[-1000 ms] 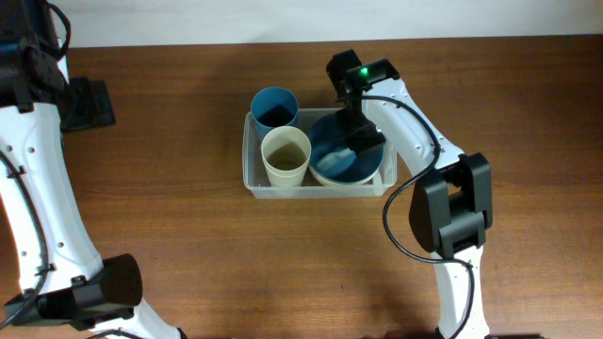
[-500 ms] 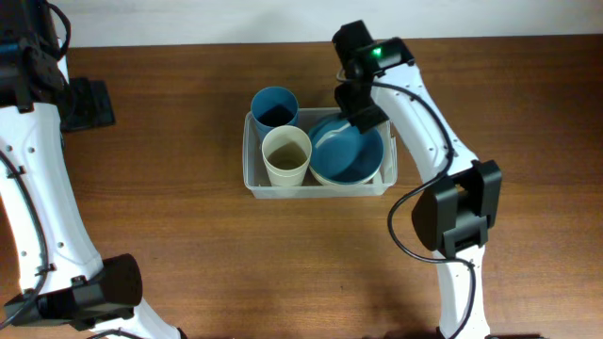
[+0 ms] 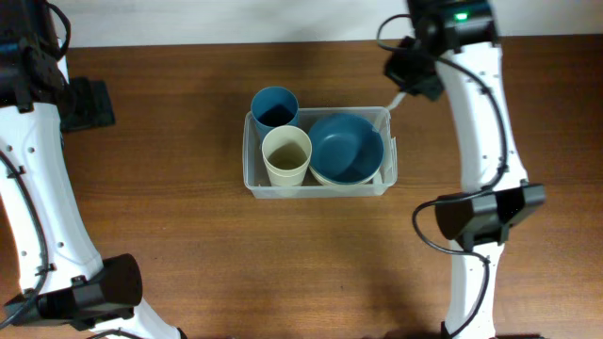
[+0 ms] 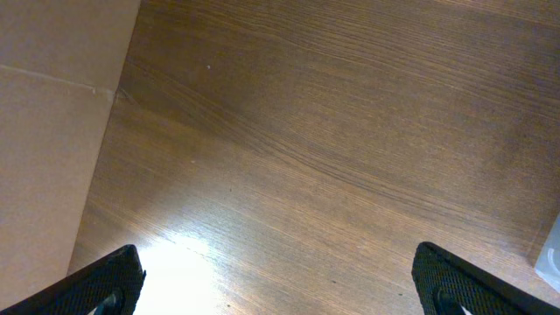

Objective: Pack container

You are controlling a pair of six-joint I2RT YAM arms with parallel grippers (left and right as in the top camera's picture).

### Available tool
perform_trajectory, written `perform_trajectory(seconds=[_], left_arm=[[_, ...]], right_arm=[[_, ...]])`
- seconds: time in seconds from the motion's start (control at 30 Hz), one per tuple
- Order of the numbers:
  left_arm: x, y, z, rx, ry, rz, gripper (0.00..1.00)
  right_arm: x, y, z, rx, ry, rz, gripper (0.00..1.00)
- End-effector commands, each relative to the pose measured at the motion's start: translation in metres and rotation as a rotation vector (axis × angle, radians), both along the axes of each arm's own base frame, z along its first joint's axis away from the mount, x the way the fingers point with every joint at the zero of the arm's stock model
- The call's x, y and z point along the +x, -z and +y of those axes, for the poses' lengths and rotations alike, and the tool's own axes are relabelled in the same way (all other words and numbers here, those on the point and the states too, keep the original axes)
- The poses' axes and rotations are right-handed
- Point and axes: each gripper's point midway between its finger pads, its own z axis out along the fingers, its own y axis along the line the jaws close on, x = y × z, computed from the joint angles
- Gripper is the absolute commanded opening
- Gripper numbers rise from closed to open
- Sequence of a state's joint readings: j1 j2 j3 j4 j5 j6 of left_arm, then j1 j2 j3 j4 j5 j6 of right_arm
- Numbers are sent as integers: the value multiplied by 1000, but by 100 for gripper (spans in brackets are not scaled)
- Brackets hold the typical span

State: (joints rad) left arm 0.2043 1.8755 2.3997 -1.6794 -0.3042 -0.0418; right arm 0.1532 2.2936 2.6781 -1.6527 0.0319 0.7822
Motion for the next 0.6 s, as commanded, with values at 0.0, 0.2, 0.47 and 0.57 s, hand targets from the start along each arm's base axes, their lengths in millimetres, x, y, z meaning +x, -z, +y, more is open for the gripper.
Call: perform_trajectory(seconds=[0.0,0.2,0.47,0.57], left_arm=[[-5,-14,2,22,-6,-39,100],[-5,-14,2,22,-6,-39,100],[-5,-14,2,22,-6,-39,100],[-5,-14,2,22,-6,-39,100]], right_arm=[[-7,-5,-13,-54,-259,11,4],[-9,-2,2,-97,-582,6,5],[-19,18,16,-114,-774,68,4],[-29,39,19,-92,-798,146,4]])
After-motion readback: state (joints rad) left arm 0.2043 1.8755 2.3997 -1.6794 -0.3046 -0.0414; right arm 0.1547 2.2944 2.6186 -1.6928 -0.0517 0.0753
